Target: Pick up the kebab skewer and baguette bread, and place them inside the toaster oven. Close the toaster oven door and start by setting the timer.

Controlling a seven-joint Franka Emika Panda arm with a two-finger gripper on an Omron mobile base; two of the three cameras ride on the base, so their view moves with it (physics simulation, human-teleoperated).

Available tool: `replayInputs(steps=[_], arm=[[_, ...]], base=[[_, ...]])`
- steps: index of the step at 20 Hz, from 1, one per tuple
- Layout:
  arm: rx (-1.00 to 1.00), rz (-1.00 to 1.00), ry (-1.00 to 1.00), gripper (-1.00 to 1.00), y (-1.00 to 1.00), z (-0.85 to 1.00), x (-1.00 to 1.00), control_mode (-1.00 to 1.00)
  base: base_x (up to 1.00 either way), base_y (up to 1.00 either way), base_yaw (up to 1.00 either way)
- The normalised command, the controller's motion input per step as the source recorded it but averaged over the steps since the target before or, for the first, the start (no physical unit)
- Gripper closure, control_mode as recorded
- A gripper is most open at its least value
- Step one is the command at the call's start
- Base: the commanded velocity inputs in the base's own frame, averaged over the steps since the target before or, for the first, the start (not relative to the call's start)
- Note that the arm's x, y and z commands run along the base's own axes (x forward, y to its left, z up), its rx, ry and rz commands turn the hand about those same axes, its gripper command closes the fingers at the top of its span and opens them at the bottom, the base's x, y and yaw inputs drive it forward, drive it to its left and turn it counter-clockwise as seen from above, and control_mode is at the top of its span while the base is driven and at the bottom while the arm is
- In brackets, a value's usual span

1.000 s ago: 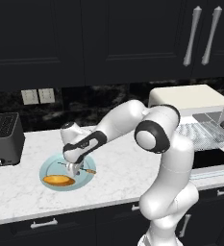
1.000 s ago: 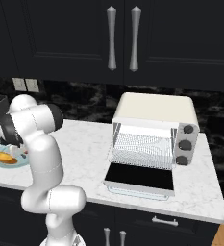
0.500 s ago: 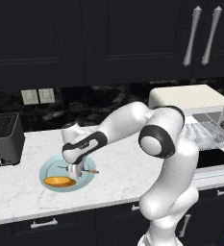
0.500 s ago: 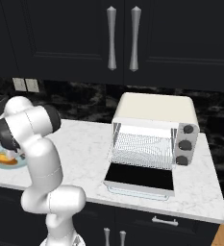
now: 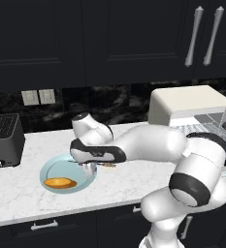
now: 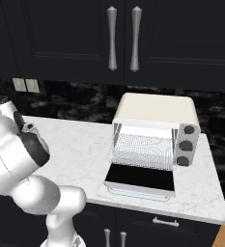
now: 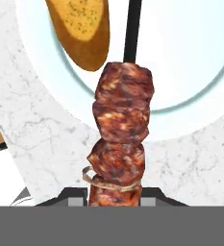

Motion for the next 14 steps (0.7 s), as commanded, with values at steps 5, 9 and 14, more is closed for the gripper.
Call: replayInputs(steps=[5, 9, 14], arm=[[0.1, -0.04, -0.04, 1.0, -1.0, 0.62, -0.54, -1.0], [0.12, -0.06, -0.1, 1.0, -1.0, 0.64, -0.19, -1.0], [0.08, -0.07, -0.01, 1.0, -1.0, 0.5, -0.02, -1.0]], base=[[0.0, 0.0, 0.0], [0.0, 0.0, 0.0], [0.0, 0.0, 0.0]])
